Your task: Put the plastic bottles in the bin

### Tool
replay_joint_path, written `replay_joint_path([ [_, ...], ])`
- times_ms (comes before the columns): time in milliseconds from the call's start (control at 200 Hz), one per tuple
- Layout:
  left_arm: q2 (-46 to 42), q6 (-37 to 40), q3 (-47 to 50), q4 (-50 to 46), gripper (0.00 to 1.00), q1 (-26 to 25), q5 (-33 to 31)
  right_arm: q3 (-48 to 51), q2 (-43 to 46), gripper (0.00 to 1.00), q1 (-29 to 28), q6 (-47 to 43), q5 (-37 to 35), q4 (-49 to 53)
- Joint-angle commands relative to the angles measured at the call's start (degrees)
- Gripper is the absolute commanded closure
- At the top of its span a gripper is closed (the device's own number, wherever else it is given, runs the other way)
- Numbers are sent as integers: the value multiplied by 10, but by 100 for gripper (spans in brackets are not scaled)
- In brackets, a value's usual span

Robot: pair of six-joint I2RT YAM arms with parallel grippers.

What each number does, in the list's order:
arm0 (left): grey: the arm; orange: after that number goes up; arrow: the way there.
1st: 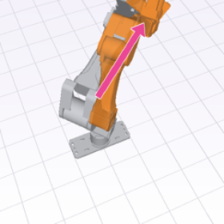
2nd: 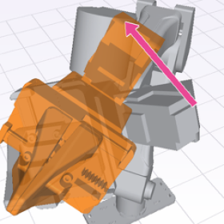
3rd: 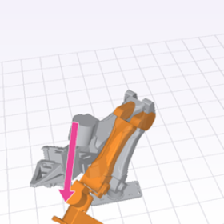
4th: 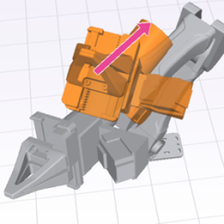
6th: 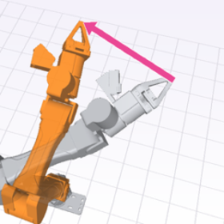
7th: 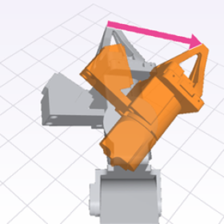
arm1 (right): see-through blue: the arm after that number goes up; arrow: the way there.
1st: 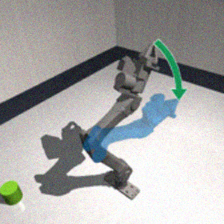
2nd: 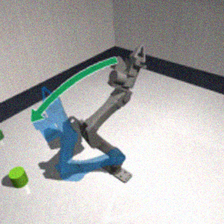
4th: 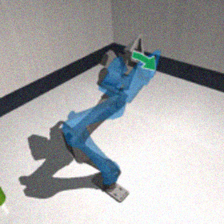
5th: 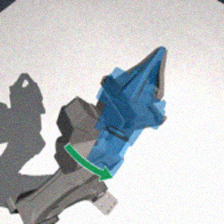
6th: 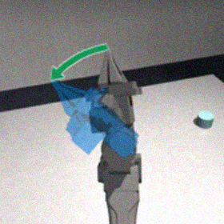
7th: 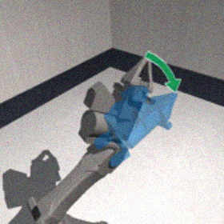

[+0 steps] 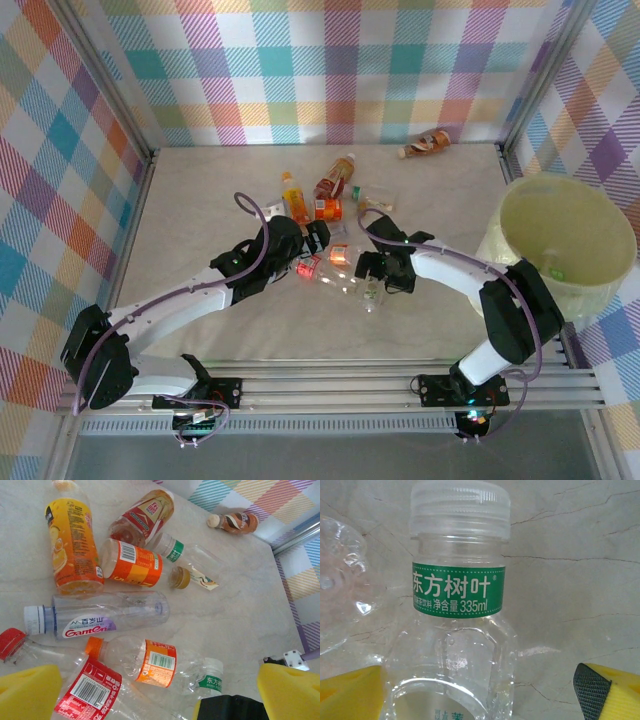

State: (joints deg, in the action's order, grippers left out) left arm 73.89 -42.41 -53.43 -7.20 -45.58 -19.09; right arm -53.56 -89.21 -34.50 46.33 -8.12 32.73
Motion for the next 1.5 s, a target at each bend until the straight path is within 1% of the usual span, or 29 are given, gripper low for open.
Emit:
replay_joint_path([
  [0, 5, 6, 0, 12, 0, 5, 4, 12, 4, 6, -2, 11, -14, 22],
  [125, 9, 4, 0, 12, 0, 6, 1, 17, 3, 12, -3, 18, -17, 9],
  [330, 14, -6, 4, 4, 0, 6, 12, 18, -16, 16, -2, 21, -21, -26],
  [470, 11, -16, 13, 8, 0, 8, 16, 14, -36, 18, -2, -16, -22, -51],
  [620, 5, -23, 16, 1, 0, 12, 10, -3, -52, 20, -2, -61, -36, -42],
  [740, 7, -20, 17, 5, 0, 15, 22, -8, -58, 24, -2, -85, -48, -42],
  [875, 16, -10, 11, 13, 0, 16, 44, -6, -59, 31, -2, -94, -39, -42],
  [1035, 32, 8, -3, 21, 0, 16, 81, -5, -31, 43, -2, -104, -48, -42],
  [1170, 48, 8, -15, 14, 0, 16, 96, -5, 2, 48, -2, -113, -63, -47],
  [1285, 57, -6, -26, -10, 0, 16, 84, 2, 36, 50, -3, -133, -66, -68],
  [1380, 64, -40, -33, -58, 0, 18, 44, 15, 74, 51, -2, -153, -72, -101],
  [1495, 63, -65, -16, -56, 0, 22, 45, 29, 120, 53, -2, -179, -70, -137],
])
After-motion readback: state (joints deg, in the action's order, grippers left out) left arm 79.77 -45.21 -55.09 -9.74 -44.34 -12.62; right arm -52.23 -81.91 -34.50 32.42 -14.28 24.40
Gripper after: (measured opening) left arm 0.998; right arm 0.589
